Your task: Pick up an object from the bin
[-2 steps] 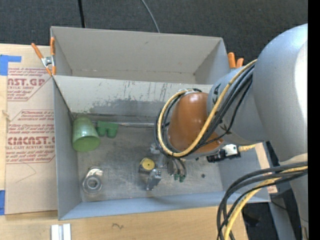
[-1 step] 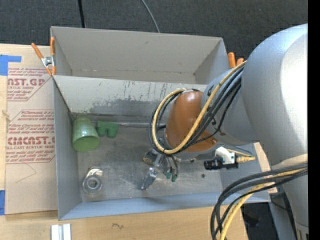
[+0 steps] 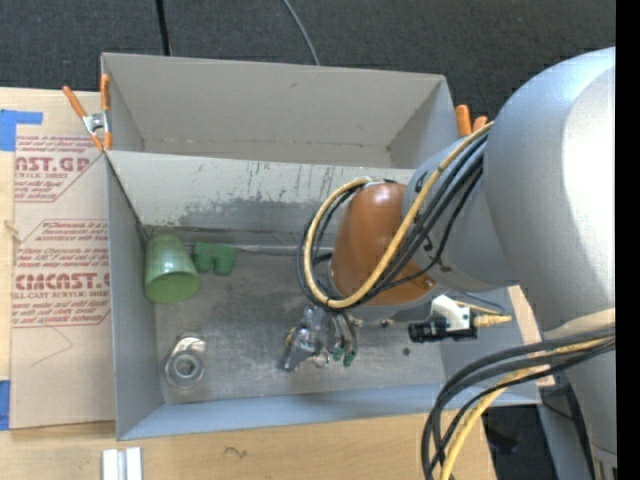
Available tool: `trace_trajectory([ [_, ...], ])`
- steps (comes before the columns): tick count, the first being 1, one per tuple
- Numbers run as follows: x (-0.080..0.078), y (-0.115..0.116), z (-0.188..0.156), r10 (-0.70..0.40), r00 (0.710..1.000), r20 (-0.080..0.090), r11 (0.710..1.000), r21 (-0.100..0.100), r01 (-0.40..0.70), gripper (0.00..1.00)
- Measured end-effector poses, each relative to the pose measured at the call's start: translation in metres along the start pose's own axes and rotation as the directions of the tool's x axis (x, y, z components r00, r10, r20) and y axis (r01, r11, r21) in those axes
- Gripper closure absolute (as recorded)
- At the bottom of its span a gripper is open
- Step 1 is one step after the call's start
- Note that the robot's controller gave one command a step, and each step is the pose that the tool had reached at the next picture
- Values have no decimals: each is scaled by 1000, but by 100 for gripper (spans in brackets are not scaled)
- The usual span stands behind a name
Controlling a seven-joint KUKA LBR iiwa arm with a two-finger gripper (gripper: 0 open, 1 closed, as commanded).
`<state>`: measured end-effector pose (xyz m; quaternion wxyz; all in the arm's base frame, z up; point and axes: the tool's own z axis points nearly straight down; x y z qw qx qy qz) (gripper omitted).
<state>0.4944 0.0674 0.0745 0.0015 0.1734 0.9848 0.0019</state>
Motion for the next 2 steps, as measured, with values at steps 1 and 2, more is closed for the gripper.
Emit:
trace_trajectory([
  [1,0,1,-23,-1,1000,-2,1000,3,1,100],
  [2,-2,2,-109,-3,1000,4,1000,0,3,100],
])
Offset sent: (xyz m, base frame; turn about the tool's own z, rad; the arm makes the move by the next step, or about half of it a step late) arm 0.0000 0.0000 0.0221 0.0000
